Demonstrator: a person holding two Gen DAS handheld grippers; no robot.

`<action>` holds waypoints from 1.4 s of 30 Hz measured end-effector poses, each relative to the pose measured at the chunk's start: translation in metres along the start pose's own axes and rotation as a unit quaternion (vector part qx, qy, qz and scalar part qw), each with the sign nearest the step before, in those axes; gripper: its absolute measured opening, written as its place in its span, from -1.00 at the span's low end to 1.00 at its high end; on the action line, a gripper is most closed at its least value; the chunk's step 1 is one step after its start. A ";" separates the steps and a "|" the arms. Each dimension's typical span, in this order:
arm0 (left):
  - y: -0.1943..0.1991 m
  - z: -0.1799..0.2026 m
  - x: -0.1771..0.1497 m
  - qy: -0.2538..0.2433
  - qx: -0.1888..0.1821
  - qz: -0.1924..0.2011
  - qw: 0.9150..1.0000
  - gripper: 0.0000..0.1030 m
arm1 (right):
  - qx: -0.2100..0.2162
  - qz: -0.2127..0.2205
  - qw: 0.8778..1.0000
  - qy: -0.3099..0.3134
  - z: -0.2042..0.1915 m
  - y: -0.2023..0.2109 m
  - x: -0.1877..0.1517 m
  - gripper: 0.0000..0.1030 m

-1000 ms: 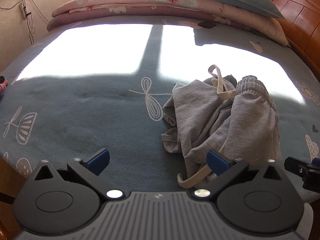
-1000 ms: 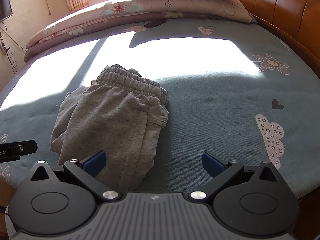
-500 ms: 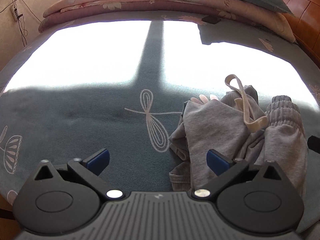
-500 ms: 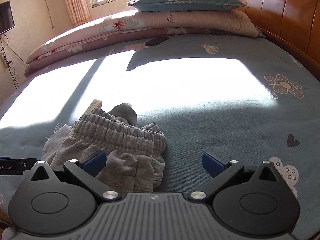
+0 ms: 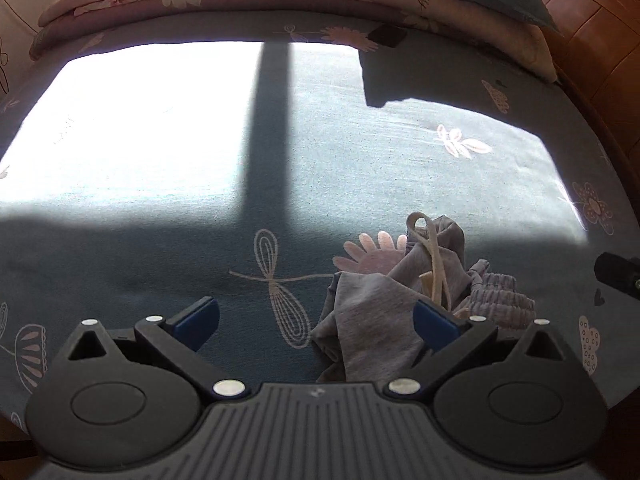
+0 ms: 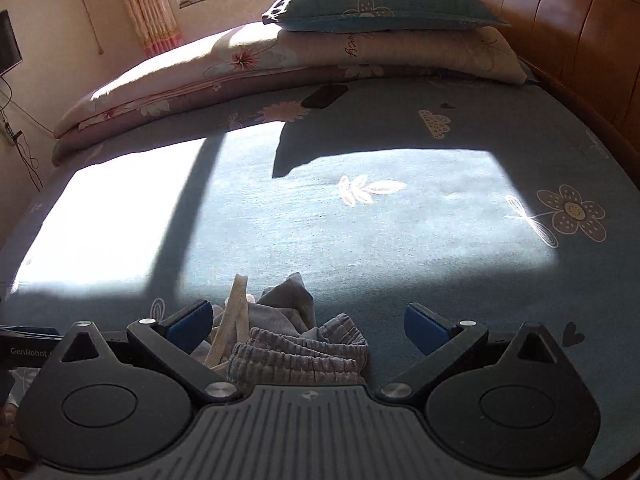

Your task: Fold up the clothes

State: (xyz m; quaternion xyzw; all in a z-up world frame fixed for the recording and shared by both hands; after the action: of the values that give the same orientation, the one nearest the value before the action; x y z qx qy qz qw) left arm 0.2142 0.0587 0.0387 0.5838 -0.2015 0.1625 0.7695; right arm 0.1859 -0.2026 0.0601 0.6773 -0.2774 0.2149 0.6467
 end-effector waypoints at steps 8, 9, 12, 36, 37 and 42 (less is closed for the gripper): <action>0.079 -0.018 0.043 -0.026 -0.096 -0.016 0.995 0.99 | 0.009 0.022 0.995 0.096 -0.074 0.077 0.049 1.00; 0.088 -0.020 0.045 -0.028 -0.102 -0.012 0.994 0.99 | 0.009 0.026 0.995 0.099 -0.081 0.088 0.055 0.99; 0.114 -0.025 0.053 -0.079 -0.088 -0.007 0.993 0.99 | 0.006 0.026 0.994 0.103 -0.094 0.115 0.068 0.99; 0.111 0.023 0.092 -0.074 -0.067 0.000 0.995 0.99 | -0.007 0.039 0.999 0.024 0.013 0.131 0.075 0.84; 0.107 0.029 0.093 -0.079 -0.061 0.003 0.995 0.99 | 0.001 0.041 0.999 0.023 0.019 0.125 0.077 0.85; 0.072 0.048 0.094 -0.097 -0.034 -0.029 0.994 0.98 | 0.030 -0.009 0.999 -0.009 0.049 0.084 0.068 0.79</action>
State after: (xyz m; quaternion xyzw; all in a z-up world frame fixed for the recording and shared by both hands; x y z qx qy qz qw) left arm 0.2549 0.0326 0.1573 0.5760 -0.2634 0.0755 0.7701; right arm 0.1789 -0.2585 0.1640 0.7002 -0.2707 0.2116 0.6258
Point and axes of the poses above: each gripper's, at about its wrist camera, not at the fingertips, and y roughly against the way its jaws point, z to its right, x to its top, the point moved 1 cm from there along -y, roughly the way its jaws point, and after that the axes turned 8 degrees about -x, right-handed, at the moved point
